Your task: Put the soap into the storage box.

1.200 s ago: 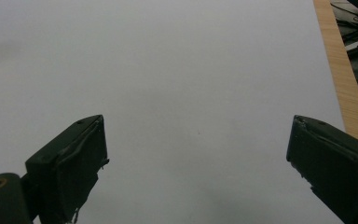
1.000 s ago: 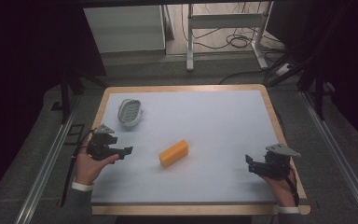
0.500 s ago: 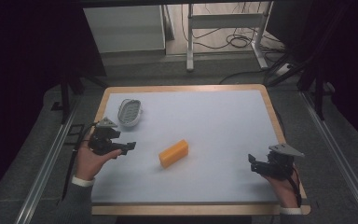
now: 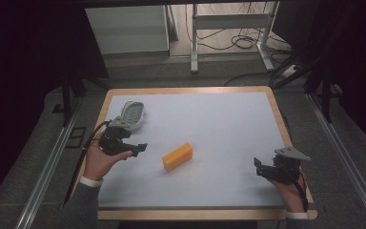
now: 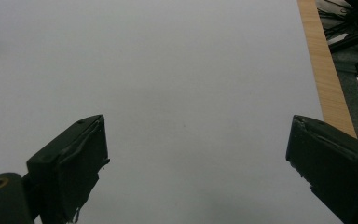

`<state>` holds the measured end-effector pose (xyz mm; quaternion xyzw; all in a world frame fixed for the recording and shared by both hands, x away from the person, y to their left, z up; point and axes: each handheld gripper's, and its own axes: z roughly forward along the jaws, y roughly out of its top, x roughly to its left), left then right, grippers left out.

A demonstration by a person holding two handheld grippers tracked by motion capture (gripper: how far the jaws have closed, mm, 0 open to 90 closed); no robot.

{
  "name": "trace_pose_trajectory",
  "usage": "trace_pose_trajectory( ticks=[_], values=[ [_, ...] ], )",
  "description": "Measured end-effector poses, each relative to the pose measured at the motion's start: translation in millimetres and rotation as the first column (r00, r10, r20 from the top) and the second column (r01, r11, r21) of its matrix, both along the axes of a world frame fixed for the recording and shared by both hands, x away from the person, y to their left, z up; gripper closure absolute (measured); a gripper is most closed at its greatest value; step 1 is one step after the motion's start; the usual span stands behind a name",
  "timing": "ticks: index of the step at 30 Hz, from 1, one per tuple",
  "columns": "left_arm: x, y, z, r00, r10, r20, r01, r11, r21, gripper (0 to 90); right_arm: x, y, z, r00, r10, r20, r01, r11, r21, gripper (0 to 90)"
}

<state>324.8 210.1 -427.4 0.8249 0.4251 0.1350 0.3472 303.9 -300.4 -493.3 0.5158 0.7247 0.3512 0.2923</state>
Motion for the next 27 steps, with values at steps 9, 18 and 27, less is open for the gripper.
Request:
trace_pose_trajectory(
  ticks=[9,18,27],
  values=[
    [3.0,-12.4,4.8,0.9993,-0.037,-0.001,0.037,0.9991,0.019,19.8,0.0,-1.3,-0.4,1.0,-0.003,-0.001,0.003,1.0,-0.003,5.5],
    [5.9,-22.9,10.5,0.9977,-0.068,0.001,0.068,0.9969,0.038,20.2,0.1,-1.8,-1.3,0.9999,0.01,0.005,-0.01,1.0,-0.003,5.5],
    [8.1,-35.4,10.0,0.9959,-0.091,-0.003,0.091,0.995,0.043,20.1,0.4,-2.9,-2.3,1.0,0.01,0.001,-0.01,1.0,-0.008,5.5]
  ],
)
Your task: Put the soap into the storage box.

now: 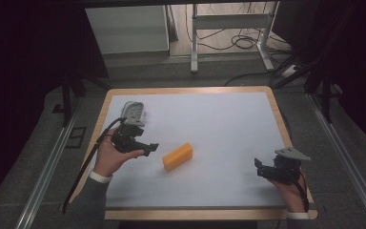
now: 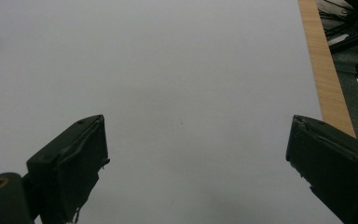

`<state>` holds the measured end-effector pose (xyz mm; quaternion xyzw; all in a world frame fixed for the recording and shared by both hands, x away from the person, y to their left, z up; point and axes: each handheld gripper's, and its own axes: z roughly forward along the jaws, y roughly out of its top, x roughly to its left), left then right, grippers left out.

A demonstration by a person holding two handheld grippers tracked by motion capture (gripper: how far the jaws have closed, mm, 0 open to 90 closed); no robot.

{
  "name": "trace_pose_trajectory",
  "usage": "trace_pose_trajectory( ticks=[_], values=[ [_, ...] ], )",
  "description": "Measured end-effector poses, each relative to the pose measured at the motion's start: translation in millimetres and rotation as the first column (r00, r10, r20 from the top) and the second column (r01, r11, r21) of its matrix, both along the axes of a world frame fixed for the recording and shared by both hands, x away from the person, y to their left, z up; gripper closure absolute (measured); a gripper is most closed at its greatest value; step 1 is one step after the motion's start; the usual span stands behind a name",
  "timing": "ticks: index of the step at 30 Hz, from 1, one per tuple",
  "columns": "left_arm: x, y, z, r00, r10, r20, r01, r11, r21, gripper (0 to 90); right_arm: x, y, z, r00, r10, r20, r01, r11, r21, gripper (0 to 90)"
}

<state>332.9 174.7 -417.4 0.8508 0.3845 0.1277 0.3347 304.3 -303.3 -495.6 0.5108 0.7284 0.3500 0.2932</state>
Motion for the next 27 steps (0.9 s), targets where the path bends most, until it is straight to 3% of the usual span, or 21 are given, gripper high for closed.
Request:
trace_pose_trajectory(
  ticks=[17,19,21,27],
  values=[
    [4.3,-34.4,-0.2,0.998,-0.06,-0.02,0.061,0.9971,0.046,19.7,0.7,0.1,-1.5,1.0,0.007,-0.002,-0.007,1.0,0.0,5.5],
    [5.1,-38.2,-1.6,0.9972,-0.068,-0.03,0.069,0.9971,0.033,19.7,0.5,-0.3,-1.4,1.0,0.006,-0.002,-0.006,1.0,0.0,5.5],
    [5.6,-44.1,-4.7,0.9969,-0.071,-0.034,0.072,0.9958,0.055,19.6,0.5,-0.6,-1.3,1.0,0.002,-0.001,-0.002,1.0,0.001,5.5],
    [5.3,-57.6,-12.4,0.9936,-0.1,-0.052,0.103,0.9928,0.061,19.4,1.2,-0.8,-2.5,1.0,0.003,-0.007,-0.003,1.0,0.001,5.5]
  ],
)
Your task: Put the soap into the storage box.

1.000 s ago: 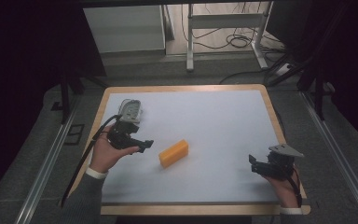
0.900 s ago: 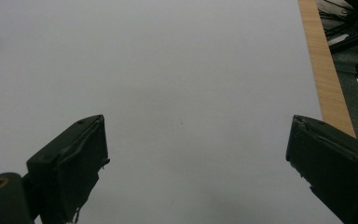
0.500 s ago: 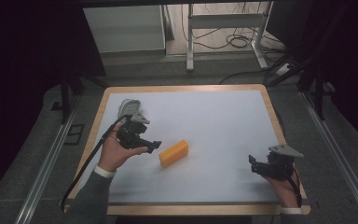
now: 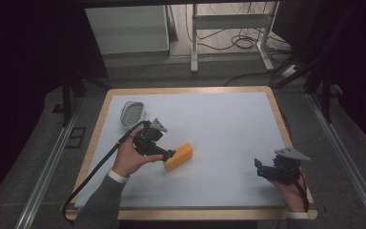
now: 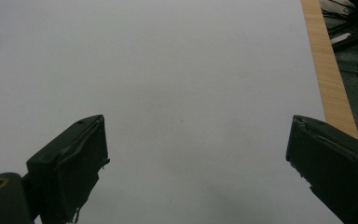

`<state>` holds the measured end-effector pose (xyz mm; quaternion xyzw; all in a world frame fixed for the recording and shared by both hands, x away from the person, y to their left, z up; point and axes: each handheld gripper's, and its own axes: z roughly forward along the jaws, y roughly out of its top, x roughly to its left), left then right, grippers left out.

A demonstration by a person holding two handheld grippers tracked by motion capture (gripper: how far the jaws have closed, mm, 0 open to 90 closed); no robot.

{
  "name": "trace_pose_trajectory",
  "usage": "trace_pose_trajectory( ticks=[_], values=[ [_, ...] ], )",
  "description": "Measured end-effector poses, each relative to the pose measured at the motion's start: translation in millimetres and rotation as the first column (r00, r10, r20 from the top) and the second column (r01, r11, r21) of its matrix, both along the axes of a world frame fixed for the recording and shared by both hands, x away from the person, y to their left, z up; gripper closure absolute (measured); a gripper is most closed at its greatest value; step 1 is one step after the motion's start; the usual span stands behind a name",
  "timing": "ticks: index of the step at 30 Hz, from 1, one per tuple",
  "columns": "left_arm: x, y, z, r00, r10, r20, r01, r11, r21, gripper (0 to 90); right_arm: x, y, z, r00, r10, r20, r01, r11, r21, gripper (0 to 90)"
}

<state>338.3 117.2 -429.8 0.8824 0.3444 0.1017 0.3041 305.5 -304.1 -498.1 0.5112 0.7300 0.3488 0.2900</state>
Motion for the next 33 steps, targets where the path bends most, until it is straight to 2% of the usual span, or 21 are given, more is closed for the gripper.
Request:
trace_pose_trajectory(
  ticks=[4,7,9,12,14,17,20,24,33],
  values=[
    [1.4,-8.7,-2.6,0.9999,-0.014,-0.006,0.014,0.9999,0.009,19.4,0.0,0.4,-0.1,1.0,0.001,-0.001,-0.001,1.0,0.0,5.5],
    [4.2,-15.2,-3.8,0.9998,-0.014,-0.017,0.014,0.9998,-0.016,20.1,0.2,0.7,-0.4,1.0,-0.001,-0.001,0.001,1.0,-0.003,5.5],
    [6.0,-21.4,-5.5,0.9998,-0.016,-0.012,0.016,0.9998,0.015,19.9,0.2,0.8,-0.6,1.0,0.003,-0.003,-0.003,1.0,-0.004,5.5],
    [8.4,-28.8,-7.4,0.9994,-0.03,-0.018,0.03,0.9995,0.013,19.6,0.2,0.8,-0.8,1.0,0.002,-0.004,-0.002,1.0,-0.004,5.5],
    [10.6,-30.5,-9.5,0.9992,-0.028,-0.027,0.028,0.9996,0.005,20.2,0.2,0.4,-0.9,1.0,0.0,-0.002,0.0,1.0,-0.003,5.5],
    [11.7,-32.4,-13.3,0.9996,-0.02,-0.018,0.021,0.9996,0.02,20.6,0.2,-0.5,-1.1,1.0,-0.002,-0.006,0.002,1.0,-0.005,5.5],
    [12.6,-34.7,-17.0,0.9992,-0.026,-0.031,0.027,0.9994,0.023,20.8,0.4,-0.9,-1.2,1.0,-0.001,-0.008,0.001,1.0,-0.006,5.5],
    [16.4,-38.3,-25.6,0.998,-0.028,-0.056,0.03,0.9983,0.05,21.0,0.4,0.1,-1.7,0.9999,-0.001,-0.011,0.001,1.0,-0.006,5.5],
    [22.3,-42.7,-37.5,0.9967,-0.022,-0.078,0.028,0.9969,0.073,27.9,0.8,0.9,-3.1,0.9999,-0.001,-0.012,0.001,1.0,-0.014,5.5]
  ],
)
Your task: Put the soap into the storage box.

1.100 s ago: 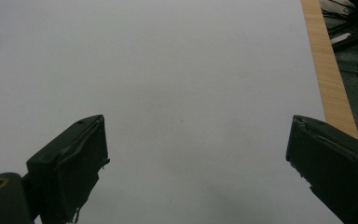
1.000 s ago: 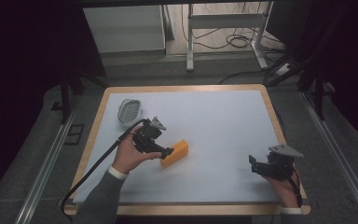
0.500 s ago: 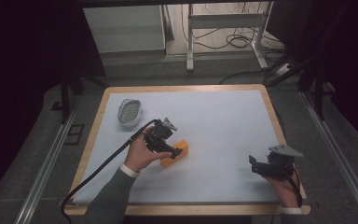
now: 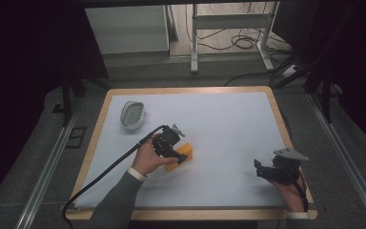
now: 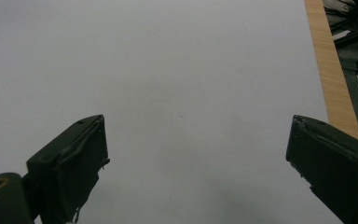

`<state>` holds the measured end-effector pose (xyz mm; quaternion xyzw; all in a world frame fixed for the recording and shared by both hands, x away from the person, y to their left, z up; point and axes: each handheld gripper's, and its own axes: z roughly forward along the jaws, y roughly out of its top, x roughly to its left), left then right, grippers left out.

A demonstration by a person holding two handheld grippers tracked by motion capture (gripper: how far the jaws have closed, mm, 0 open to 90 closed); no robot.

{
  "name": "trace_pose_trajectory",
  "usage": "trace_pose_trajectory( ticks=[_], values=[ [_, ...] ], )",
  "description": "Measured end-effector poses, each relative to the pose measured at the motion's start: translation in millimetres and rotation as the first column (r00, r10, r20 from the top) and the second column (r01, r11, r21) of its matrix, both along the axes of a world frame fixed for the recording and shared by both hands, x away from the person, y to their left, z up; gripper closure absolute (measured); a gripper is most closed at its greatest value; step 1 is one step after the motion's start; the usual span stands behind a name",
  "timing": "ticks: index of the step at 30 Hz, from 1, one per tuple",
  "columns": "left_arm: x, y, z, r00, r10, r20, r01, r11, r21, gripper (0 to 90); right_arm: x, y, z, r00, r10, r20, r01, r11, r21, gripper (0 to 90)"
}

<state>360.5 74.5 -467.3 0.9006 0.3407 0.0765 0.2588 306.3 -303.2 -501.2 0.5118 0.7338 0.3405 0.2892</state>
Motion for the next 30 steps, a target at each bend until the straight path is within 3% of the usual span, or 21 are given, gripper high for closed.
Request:
trace_pose_trajectory(
  ticks=[10,20,26,30],
  values=[
    [3.1,2.6,-14.4,0.9993,-0.001,-0.037,0.001,1.0,0.009,37.2,0.3,0.0,-0.9,1.0,0.001,-0.002,-0.001,1.0,-0.002,5.5],
    [3.2,-1.7,-20.9,0.9972,-0.018,-0.073,0.018,0.9998,0.001,58.7,1.2,-0.1,-2.7,0.9999,-0.001,-0.012,0.001,1.0,-0.006,5.5],
    [1.7,-2.3,-20.4,0.9983,-0.02,-0.055,0.021,0.9997,0.014,60.2,1.1,-0.1,-2.8,0.9999,0.0,-0.013,0.0,1.0,-0.006,5.5],
    [3.2,0.0,-19.1,0.9976,-0.025,-0.064,0.026,0.9996,0.012,60.8,1.1,-0.6,-2.5,0.9999,-0.005,-0.013,0.005,1.0,-0.005,5.5]
  ],
)
